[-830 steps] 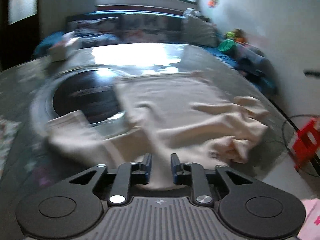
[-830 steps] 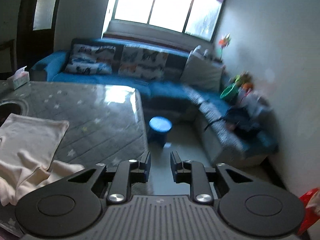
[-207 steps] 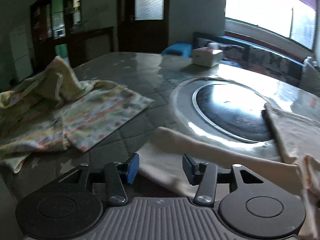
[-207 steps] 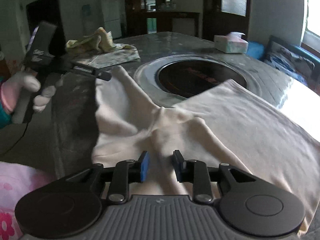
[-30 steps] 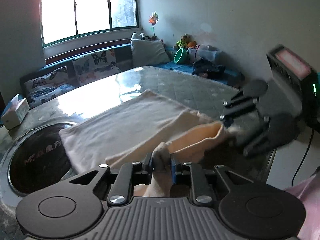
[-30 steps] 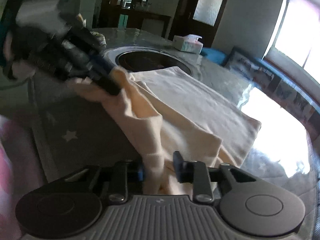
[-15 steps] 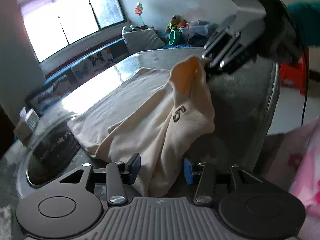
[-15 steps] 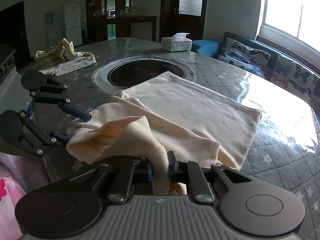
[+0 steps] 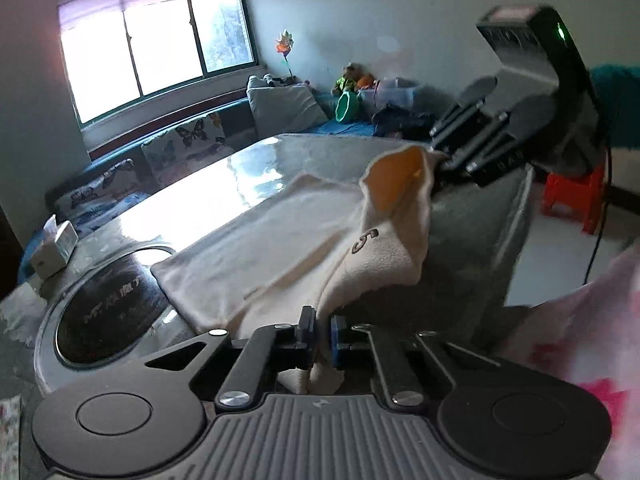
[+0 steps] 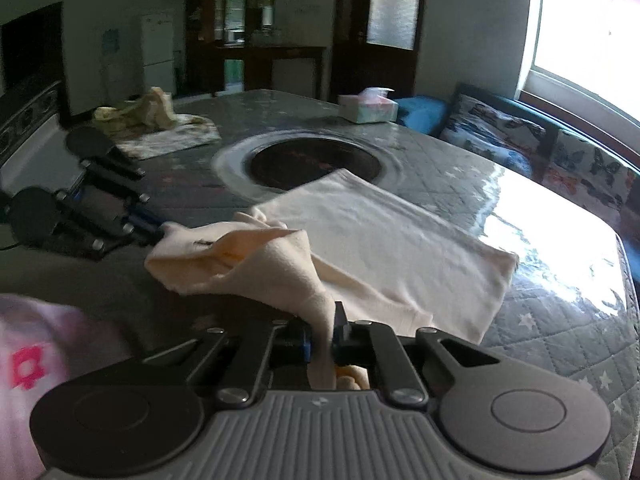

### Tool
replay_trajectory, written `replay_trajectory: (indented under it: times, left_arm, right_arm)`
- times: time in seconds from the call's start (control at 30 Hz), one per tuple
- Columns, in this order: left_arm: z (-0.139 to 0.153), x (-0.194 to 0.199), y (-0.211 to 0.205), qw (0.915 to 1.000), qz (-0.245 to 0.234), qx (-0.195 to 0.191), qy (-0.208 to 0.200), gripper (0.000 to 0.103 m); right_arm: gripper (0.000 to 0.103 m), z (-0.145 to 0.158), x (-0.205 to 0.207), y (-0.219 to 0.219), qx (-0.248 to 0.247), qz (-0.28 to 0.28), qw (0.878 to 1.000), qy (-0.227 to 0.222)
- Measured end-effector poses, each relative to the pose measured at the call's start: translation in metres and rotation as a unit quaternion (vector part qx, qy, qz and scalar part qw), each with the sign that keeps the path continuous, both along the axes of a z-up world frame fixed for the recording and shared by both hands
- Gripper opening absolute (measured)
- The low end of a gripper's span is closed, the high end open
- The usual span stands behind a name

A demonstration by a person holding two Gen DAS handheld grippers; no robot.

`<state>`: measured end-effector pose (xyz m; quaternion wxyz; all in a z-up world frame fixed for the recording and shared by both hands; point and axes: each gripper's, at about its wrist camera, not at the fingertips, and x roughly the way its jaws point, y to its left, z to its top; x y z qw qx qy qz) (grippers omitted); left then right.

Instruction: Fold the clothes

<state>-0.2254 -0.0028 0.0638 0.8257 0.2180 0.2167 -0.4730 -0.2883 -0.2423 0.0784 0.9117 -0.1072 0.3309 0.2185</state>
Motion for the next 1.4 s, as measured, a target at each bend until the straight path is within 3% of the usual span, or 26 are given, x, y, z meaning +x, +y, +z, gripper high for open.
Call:
replay_trajectory:
  times: [0.17,0.33,0.7,0.9,1.07,1.13,1.2,1.27,1.4]
  left_arm:
    - [0.028,-0.025,0.023,0.9987,-0.009,-0.025,0.044,0.008]
    - [0.033,-0.017,0.018,0.9987,-0.005,-0.021,0.046,0.008]
    - [0.036,0.077,-0.028,0.9989,0.023,-0.024,0.033,0.007]
    - [0.007,0.140,-0.067,0.9964,0.062,-0.013,0.056,0.009]
    - [-0.026,0.176,-0.075,0.9863,0.130,-0.001,0.102,0.016]
    - [-0.026,0.177,-0.068,0.9828,0.145,-0.019,0.113,0.019]
    - [-0.020,0.168,-0.061,0.9823,0.155,-0.029,0.101,0.028]
    - [-0.013,0.155,-0.055,0.9818,0.158,-0.043,0.096,0.041]
    - [-0.007,0.126,-0.050,0.9824,0.146,-0.061,0.100,0.041]
  right_arm:
    - [0.008,0.027,-0.043,0.004,0.020,0.031,0.999,0.027]
    - [0.005,0.037,-0.047,0.000,0.035,0.026,0.998,0.043]
    - [0.004,0.041,0.032,-0.027,0.034,-0.023,0.999,0.016]
    - [0.005,0.007,0.105,-0.048,0.030,-0.078,0.996,0.036]
    - [0.019,-0.039,0.137,-0.061,0.041,-0.138,0.987,0.066]
    - [0.023,-0.043,0.136,-0.068,0.061,-0.157,0.984,0.065]
    - [0.031,-0.042,0.133,-0.073,0.071,-0.173,0.981,0.053]
    - [0.031,-0.036,0.125,-0.074,0.067,-0.183,0.980,0.035]
    - [0.031,-0.026,0.110,-0.071,0.074,-0.184,0.980,0.010]
